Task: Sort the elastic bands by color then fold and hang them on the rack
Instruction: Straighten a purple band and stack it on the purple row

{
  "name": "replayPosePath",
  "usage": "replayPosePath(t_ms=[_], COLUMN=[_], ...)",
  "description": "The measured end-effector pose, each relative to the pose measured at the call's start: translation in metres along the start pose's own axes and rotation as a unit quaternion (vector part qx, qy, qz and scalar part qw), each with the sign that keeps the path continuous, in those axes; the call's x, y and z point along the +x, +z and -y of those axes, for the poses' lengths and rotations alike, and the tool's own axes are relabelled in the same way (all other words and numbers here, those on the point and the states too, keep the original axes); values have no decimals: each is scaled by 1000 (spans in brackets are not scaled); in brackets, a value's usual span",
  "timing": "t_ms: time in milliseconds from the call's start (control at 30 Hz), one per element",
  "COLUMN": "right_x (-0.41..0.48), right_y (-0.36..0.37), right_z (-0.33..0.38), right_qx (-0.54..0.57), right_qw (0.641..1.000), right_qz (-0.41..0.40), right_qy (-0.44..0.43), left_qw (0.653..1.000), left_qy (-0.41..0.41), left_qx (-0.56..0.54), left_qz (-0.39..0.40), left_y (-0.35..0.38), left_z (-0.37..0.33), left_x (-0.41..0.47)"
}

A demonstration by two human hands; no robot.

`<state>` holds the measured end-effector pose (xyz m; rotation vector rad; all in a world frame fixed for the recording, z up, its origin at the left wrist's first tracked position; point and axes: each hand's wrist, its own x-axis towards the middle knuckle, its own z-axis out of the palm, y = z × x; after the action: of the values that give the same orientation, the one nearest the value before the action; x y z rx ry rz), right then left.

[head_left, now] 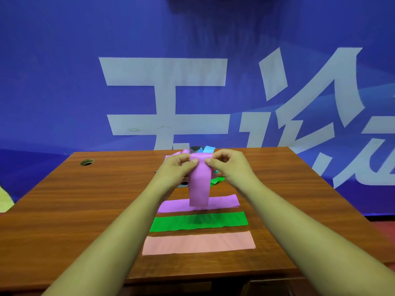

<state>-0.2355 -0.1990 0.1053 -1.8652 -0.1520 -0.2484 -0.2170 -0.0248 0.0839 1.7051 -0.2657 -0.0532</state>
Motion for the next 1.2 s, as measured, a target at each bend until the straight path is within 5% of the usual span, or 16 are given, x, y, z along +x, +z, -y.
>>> replayPosePath(t_ms=[167, 433, 533, 667, 800, 900, 1000, 1200], right_x=[2, 8, 12, 17, 21, 25, 28, 24], right_y=[3, 4, -3, -13, -15, -10, -6, -7], right_z=[3, 2, 10, 21, 38, 48, 53, 55], right_qx=[-3, -94, 13, 102, 156, 159, 139, 130], right_qw=[999, 990, 994, 992, 986, 986, 989, 990], right_qz=[-32, -95, -102, -76, -51, -45, -47, -31], right_qy=[0, -45, -24, -25, -28, -34, -31, -48], left_qw=[999, 992, 981, 986, 913, 950, 986, 968], left_qy=[3, -52, -99, -96, -60, 67, 99, 178], left_qx=[36, -93, -129, 72, 390, 253, 60, 41], left_qz=[-31, -64, -107, -113, -102, -171, -124, -169], left_y=[-3, 5, 3, -10, -19, -13, -2, 3], left_z=[3, 7, 13, 21, 11, -13, -46, -58], left_x=[1, 2, 5, 11, 13, 8, 4, 9])
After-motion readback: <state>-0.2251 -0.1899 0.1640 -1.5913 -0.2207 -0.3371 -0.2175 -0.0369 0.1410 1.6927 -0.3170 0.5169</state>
